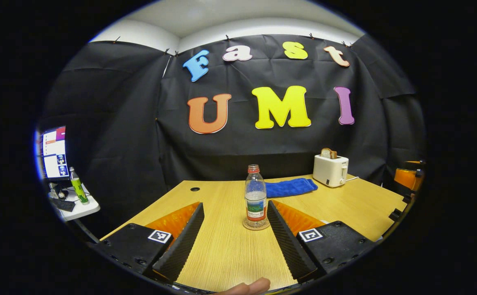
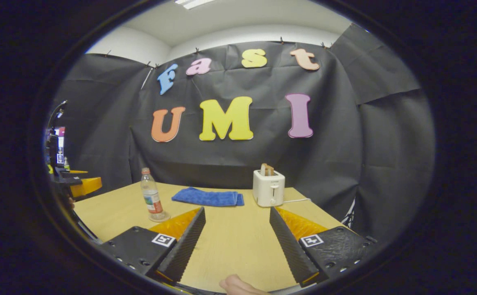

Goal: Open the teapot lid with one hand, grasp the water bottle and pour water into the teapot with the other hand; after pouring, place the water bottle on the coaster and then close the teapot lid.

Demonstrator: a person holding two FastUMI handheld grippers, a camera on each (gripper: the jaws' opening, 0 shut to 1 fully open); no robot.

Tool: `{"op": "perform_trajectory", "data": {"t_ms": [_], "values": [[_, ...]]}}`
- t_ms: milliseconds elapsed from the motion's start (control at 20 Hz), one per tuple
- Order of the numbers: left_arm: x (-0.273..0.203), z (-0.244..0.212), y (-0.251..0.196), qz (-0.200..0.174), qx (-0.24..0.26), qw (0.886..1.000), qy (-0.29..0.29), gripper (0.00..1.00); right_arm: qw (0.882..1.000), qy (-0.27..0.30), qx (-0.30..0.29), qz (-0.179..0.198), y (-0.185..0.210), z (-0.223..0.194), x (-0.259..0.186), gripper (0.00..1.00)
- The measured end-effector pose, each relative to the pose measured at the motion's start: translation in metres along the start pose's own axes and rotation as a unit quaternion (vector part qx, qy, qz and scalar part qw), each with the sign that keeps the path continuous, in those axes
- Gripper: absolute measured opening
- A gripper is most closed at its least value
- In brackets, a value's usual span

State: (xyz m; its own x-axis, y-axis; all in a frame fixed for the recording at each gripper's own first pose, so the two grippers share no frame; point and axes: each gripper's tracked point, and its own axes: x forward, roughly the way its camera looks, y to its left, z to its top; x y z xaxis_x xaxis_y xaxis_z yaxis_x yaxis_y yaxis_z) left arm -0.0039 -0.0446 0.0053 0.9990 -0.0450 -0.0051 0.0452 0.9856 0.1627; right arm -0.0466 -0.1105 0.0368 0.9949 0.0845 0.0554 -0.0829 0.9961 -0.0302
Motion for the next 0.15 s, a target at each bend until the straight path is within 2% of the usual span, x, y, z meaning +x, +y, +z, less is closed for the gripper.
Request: {"op": "perform_trajectory", "data": {"t_ms": [150], "values": [[-0.011, 0.011, 0.015, 0.03, 0.014, 0.999, -0.013, 0.96, 1.0, 0.001, -0.002, -0.003, -0.006, 0.0, -0.001, 0.96]]}}
